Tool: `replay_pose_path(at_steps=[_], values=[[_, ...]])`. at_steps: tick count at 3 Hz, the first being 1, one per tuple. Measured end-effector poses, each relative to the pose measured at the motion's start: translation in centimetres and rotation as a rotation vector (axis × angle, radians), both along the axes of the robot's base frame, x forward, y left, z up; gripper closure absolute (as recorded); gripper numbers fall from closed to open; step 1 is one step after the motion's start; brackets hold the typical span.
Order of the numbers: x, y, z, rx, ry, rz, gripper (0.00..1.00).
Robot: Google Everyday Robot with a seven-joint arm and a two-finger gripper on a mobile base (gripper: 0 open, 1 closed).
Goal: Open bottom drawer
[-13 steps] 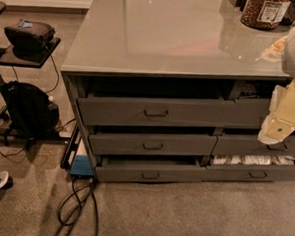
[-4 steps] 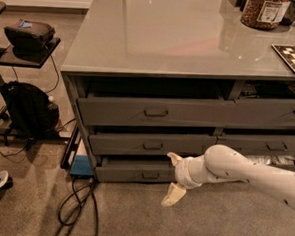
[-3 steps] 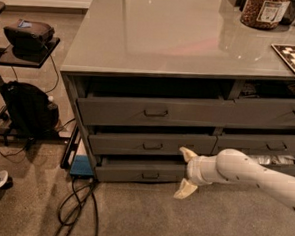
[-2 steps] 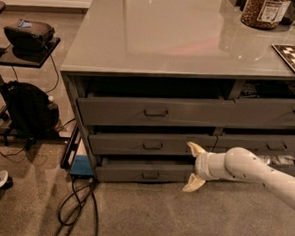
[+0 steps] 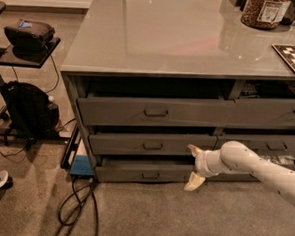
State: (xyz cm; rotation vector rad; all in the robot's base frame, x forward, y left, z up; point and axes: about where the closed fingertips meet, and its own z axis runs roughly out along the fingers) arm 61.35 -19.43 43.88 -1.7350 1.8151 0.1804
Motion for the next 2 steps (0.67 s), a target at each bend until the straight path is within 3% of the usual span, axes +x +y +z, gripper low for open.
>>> replay_pose_path(at_steps=[1, 2], values=[[0.4, -0.7, -2.2, 0.014, 0.047, -0.05, 0.0], [1.2, -1.3, -3.3, 0.018, 0.022, -0.094, 0.0]])
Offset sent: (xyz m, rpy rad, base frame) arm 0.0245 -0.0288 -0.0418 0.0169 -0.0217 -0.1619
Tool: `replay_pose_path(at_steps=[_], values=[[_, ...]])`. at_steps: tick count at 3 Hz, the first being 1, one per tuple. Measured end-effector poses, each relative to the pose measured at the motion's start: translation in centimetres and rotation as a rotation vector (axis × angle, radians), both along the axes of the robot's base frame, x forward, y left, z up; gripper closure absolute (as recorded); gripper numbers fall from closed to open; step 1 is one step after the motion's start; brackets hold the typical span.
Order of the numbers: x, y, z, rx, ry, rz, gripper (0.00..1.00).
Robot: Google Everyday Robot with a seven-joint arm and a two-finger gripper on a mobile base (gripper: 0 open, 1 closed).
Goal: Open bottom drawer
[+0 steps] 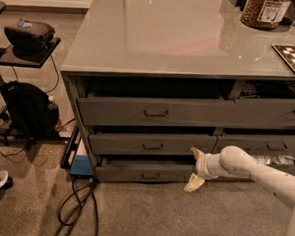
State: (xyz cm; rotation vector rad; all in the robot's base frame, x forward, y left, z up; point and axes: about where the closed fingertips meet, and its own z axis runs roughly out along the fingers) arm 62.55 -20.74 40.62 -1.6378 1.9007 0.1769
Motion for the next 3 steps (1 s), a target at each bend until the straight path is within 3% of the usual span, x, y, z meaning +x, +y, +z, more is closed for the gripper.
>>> replay_pose_path(at_steps=[2, 3], values=[[0.4, 0.0, -1.7, -0.035, 0.007, -0.02, 0.0], [2.1, -1.6, -5.5, -0.083, -0.025, -0.068, 0.0]])
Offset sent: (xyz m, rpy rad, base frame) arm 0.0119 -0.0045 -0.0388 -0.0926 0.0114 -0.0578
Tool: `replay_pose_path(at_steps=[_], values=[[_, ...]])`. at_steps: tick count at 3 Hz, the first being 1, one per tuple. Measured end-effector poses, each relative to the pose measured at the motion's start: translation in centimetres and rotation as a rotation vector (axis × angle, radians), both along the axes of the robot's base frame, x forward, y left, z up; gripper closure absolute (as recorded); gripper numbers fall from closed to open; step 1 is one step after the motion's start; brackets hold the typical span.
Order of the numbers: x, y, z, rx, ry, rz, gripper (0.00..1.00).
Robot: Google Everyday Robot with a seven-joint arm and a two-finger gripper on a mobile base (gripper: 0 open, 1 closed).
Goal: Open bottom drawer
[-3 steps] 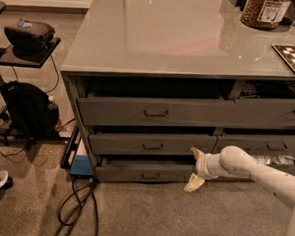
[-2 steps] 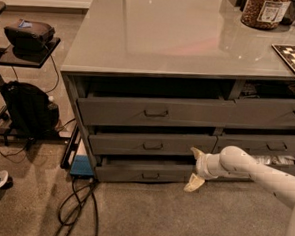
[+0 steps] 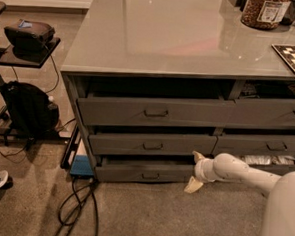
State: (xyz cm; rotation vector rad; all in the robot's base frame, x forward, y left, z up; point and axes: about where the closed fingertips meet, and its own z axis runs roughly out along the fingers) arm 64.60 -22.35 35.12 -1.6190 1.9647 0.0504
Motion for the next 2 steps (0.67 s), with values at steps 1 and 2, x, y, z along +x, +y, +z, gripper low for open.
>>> replay_pose_path(at_steps=[1, 2], values=[[0.7, -1.1, -3.9, -0.04, -0.044, -0.009, 0.0], [0.6, -1.5, -7.6, -0.063, -0.088, 0.011, 0.0]])
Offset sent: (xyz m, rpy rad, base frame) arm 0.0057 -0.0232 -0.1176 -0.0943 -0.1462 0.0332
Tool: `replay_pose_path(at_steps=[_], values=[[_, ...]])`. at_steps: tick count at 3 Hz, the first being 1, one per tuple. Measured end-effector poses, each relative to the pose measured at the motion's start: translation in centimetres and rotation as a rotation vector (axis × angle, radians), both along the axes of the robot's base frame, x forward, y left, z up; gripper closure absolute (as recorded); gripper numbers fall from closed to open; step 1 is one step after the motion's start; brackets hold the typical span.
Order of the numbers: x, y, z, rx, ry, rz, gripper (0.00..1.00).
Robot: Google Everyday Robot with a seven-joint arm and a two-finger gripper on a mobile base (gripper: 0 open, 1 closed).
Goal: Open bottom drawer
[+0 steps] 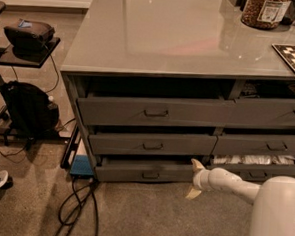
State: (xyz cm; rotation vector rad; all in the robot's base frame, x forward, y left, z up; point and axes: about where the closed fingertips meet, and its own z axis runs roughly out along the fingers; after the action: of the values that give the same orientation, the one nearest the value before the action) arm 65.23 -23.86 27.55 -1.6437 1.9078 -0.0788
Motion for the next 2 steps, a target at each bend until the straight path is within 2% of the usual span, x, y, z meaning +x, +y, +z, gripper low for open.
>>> replay_pose_path(at_steps=[1, 2], values=[[0.5, 0.6, -3.5, -0.035, -0.038, 0.047, 0.0], [1.8, 0.9, -6.6, -0.071, -0.04, 0.075, 0.0]])
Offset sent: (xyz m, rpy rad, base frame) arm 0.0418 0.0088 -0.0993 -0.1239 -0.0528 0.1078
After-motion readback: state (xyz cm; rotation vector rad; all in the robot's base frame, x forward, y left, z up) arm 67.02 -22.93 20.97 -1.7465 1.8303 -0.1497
